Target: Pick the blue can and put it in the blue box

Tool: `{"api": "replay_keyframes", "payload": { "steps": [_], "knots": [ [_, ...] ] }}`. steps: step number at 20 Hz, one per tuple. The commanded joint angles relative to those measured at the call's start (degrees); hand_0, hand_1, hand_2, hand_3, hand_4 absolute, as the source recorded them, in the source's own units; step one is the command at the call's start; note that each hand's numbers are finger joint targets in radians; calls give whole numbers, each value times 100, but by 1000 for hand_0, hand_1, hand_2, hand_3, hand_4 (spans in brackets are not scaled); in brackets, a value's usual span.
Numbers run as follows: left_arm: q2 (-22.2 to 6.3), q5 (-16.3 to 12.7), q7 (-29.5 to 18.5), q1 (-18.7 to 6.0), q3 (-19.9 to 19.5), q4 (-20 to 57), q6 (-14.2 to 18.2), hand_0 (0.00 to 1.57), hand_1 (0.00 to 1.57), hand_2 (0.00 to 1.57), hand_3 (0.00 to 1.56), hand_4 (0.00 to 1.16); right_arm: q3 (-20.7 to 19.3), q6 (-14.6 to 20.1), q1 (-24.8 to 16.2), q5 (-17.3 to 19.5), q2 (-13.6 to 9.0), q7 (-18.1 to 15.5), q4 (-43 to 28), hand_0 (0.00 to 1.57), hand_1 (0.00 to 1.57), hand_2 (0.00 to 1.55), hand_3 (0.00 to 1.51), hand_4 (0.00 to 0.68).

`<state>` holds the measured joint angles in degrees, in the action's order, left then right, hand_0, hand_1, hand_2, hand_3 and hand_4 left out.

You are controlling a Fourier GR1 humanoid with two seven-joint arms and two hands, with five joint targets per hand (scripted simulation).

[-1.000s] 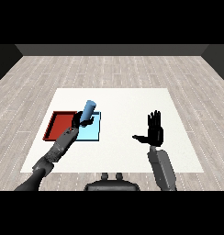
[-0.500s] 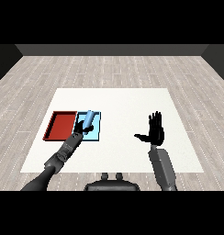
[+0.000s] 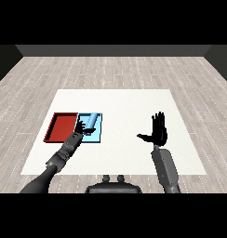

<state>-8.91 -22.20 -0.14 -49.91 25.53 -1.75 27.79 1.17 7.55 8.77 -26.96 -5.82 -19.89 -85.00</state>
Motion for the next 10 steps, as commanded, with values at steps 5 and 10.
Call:
{"api": "replay_keyframes", "payload": {
  "steps": [5, 10],
  "knots": [
    [-280, -53, -528, 9, -274, -15, 11, 0, 0, 0, 0, 0, 114, -127, -240, 86, 215, -286, 0, 0, 0, 0, 0, 0],
    [-454, -331, -1924, 113, -664, -761, 112, 0, 0, 0, 0, 0, 69, -141, 385, 213, -17, -16, 383, 0, 0, 0, 0, 0]
  ]
}}
